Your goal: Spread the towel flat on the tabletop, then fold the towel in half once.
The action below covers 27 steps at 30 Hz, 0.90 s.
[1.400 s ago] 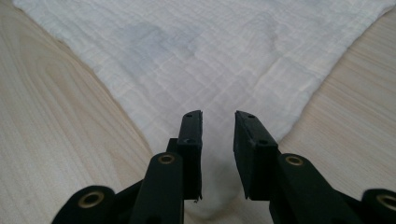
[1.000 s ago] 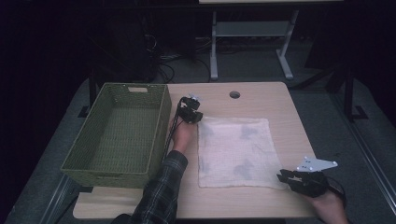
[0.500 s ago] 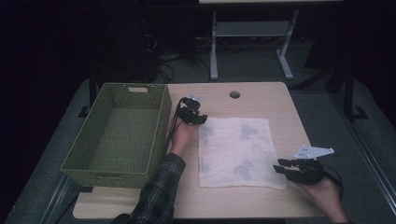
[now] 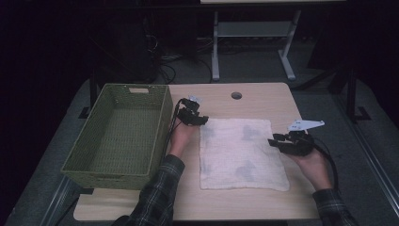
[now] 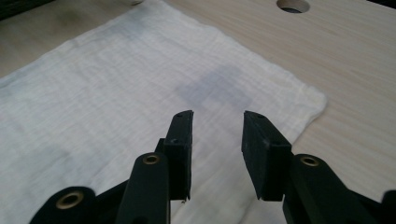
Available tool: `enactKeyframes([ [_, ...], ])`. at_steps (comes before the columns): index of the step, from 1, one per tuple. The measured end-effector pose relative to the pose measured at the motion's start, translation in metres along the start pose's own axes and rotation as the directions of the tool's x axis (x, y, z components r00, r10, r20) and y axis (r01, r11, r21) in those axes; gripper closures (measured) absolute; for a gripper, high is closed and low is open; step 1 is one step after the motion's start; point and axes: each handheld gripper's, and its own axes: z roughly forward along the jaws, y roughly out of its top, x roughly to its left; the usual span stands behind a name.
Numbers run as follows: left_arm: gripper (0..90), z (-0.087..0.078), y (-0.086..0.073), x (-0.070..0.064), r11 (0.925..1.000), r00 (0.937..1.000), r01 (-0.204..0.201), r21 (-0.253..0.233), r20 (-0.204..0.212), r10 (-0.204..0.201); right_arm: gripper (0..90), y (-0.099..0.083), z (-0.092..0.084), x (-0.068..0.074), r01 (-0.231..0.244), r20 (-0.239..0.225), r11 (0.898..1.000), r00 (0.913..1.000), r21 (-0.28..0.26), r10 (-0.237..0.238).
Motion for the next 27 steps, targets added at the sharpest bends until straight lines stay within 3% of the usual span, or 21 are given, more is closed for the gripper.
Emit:
enactKeyframes([
  [13,53.4,0.007,-0.002,0.008,0.9999,0.9999,0.009,-0.014,-0.006,-0.009,66.0,0.033,0.048,-0.062,-0.079,0.065,0.996,0.9949,0.028,0.077],
  [16,54.5,0.01,-0.002,0.012,0.9998,0.9999,0.014,-0.01,-0.002,-0.014,68.2,0.034,0.057,-0.075,-0.112,0.088,0.993,0.99,0.024,0.11],
  [17,54.5,0.012,-0.001,0.012,0.9998,0.9998,0.018,-0.01,0.004,-0.018,68.2,0.032,0.063,-0.085,-0.142,0.091,0.989,0.9861,0.027,0.139],
  [21,55.0,0.015,-0.001,0.012,0.9999,0.9999,0.015,-0.002,0.001,-0.015,67.9,0.031,0.073,-0.096,-0.173,0.085,0.984,0.9821,0.05,0.168],
  [24,55.1,0.018,-0.003,0.013,0.9997,0.9997,0.023,0.005,0.004,-0.023,68.0,0.033,0.079,-0.097,-0.175,0.069,0.983,0.9827,0.047,0.172],
  [27,55.2,0.022,-0.004,0.014,0.9995,0.9997,0.024,0.018,0.006,-0.024,69.6,0.033,0.087,-0.095,-0.172,0.083,0.983,0.9825,0.06,0.167],
])
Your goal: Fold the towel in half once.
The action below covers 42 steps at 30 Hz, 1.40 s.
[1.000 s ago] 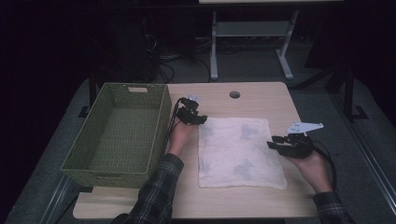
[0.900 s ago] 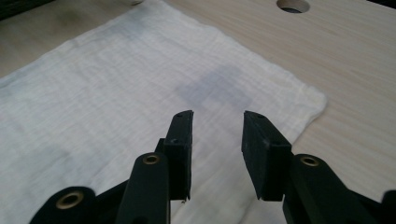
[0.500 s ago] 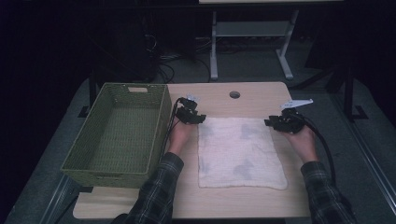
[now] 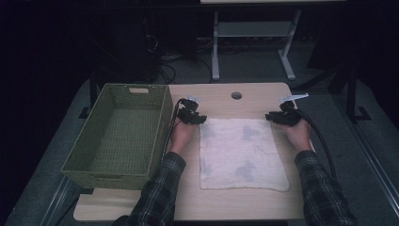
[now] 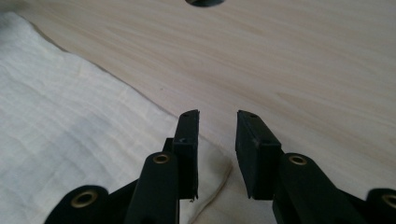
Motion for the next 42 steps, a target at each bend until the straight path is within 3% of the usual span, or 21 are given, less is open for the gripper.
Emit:
enactKeyframes([
  [6,55.1,0.004,-0.001,-0.002,1.0,1.0,-0.006,0.006,0.008,0.006,73.2,-0.007,0.007,-0.003,0.004,-0.014,0.997,0.9999,0.074,-0.003],
  [7,55.1,0.004,-0.001,-0.002,1.0,1.0,-0.006,0.006,0.008,0.006,73.2,-0.007,0.007,-0.003,0.004,-0.014,0.997,0.9999,0.074,-0.003],
  [8,55.1,0.005,-0.002,-0.001,1.0,0.9999,-0.007,0.007,0.008,0.007,79.2,-0.01,0.009,0.0,0.032,0.002,0.998,0.9995,0.063,-0.032],
  [11,55.8,0.008,-0.002,-0.002,0.9998,0.9998,-0.016,0.01,0.01,0.016,83.7,-0.01,0.009,-0.001,0.016,-0.004,0.998,0.9999,0.062,-0.016],
  [17,60.8,0.012,-0.004,-0.002,0.9993,0.9994,-0.034,0.016,-0.001,0.034,85.4,-0.009,0.009,-0.001,0.029,-0.001,0.997,0.9996,0.074,-0.029],
  [19,65.7,0.012,-0.004,-0.002,0.9989,0.9991,-0.041,0.023,-0.011,0.041,85.7,-0.009,0.009,-0.001,0.028,-0.001,0.997,0.9996,0.073,-0.028],
  [20,74.7,0.011,-0.003,0.0,0.9989,0.9992,-0.038,0.026,-0.013,0.039,86.2,-0.009,0.009,0.0,0.027,0.0,0.997,0.9996,0.077,-0.027],
  [22,83.3,0.011,-0.003,0.001,0.999,0.9992,-0.035,0.027,-0.017,0.036,86.4,-0.008,0.009,0.0,0.023,-0.001,0.997,0.9997,0.078,-0.024],
  [26,88.7,0.011,-0.003,0.004,0.9995,0.9998,-0.016,0.026,-0.011,0.017,86.6,-0.009,0.009,0.0,0.02,-0.001,0.997,0.9998,0.076,-0.02],
  [31,88.2,0.009,-0.002,0.004,0.9999,0.9997,0.0,0.017,-0.023,0.0,86.7,-0.009,0.009,0.0,0.025,0.003,0.997,0.9997,0.076,-0.025],
  [33,77.7,0.009,-0.001,0.004,1.0,0.9996,0.006,0.006,-0.027,-0.006,86.7,-0.009,0.009,0.0,0.025,0.004,0.997,0.9997,0.076,-0.025],
  [38,64.5,0.014,-0.001,0.004,0.9996,0.9987,-0.009,0.025,-0.05,0.01,86.7,-0.009,0.008,0.001,0.025,0.003,0.997,0.9997,0.078,-0.025],
  [41,65.4,0.015,-0.001,0.003,0.9994,0.9984,-0.018,0.028,-0.052,0.019,86.7,-0.009,0.008,0.001,0.025,0.004,0.997,0.9997,0.078,-0.026],
  [42,71.0,0.015,-0.001,0.002,0.9992,0.9989,-0.025,0.032,-0.04,0.026,86.7,-0.009,0.008,0.001,0.028,0.005,0.997,0.9996,0.078,-0.029],
])
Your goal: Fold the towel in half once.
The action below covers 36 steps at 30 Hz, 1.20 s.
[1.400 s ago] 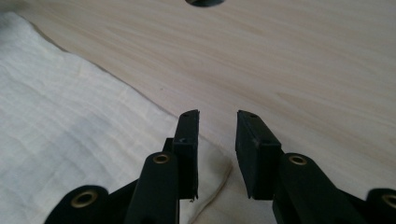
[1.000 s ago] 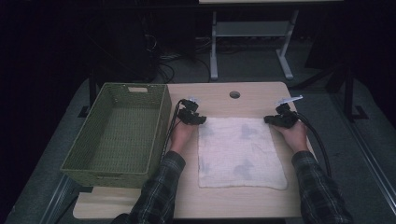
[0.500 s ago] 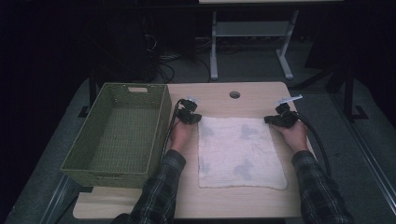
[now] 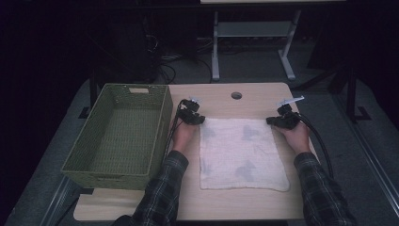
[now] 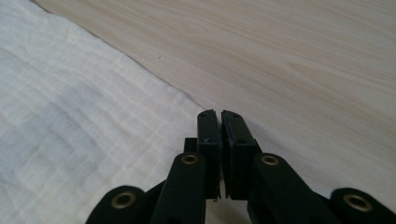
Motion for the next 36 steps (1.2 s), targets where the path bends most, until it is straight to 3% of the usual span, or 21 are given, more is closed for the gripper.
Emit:
enactKeyframes([
  [2,82.2,0.0,0.0,0.001,1.0,0.9997,0.009,0.003,0.022,-0.009,86.8,0.0,0.0,0.0,-0.003,-0.001,1.0,1.0,0.0,0.003],
  [5,86.0,-0.001,0.0,0.001,0.9999,0.9996,0.016,0.006,0.022,-0.016,86.9,0.0,0.0,0.001,-0.001,0.004,1.0,1.0,0.002,0.001],
  [11,86.7,-0.008,0.001,0.0,0.9992,0.9992,0.033,-0.024,0.022,-0.033,87.0,0.0,-0.004,0.001,0.004,0.01,1.0,0.9999,0.003,-0.004],
  [21,87.1,-0.048,0.016,-0.011,0.9929,0.9996,0.028,-0.116,0.006,-0.028,87.0,0.007,-0.04,0.0,-0.006,0.001,0.994,1.0,-0.11,0.006],
  [26,87.2,-0.065,0.022,-0.017,0.9918,0.9998,-0.008,-0.128,-0.016,0.006,87.1,0.012,-0.059,0.002,0.014,0.001,0.985,0.9999,-0.172,-0.014],
  [33,87.2,-0.086,0.038,-0.014,0.9835,0.9988,-0.018,-0.18,-0.048,0.009,87.1,0.029,-0.071,0.006,0.034,0.016,0.979,0.9994,-0.203,-0.032],
  [36,87.2,-0.091,0.038,-0.015,0.9818,0.9994,-0.013,-0.19,-0.035,0.006,87.1,0.034,-0.078,0.01,0.049,0.018,0.974,0.9988,-0.22,-0.046],
])
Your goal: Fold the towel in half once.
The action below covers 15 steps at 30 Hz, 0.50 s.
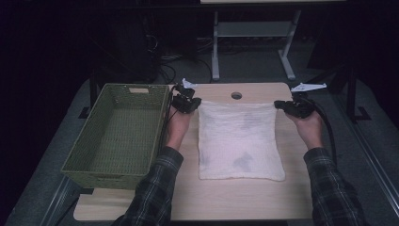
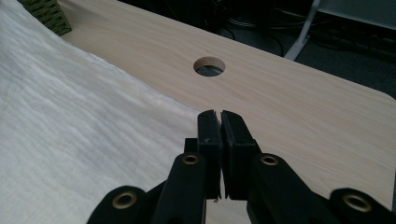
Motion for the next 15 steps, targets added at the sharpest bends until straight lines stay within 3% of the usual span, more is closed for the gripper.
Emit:
enactKeyframes([
  [9,87.2,-0.019,-0.017,-0.012,1.0,0.9992,0.001,-0.007,0.04,-0.001,87.0,-0.015,-0.022,0.011,0.043,-0.025,0.999,0.9988,-0.026,-0.043],
  [15,87.2,-0.031,-0.032,-0.022,0.9994,0.9979,-0.035,0.004,0.056,0.034,87.1,-0.034,-0.035,0.02,0.053,-0.057,0.998,0.9968,-0.041,-0.055],
])
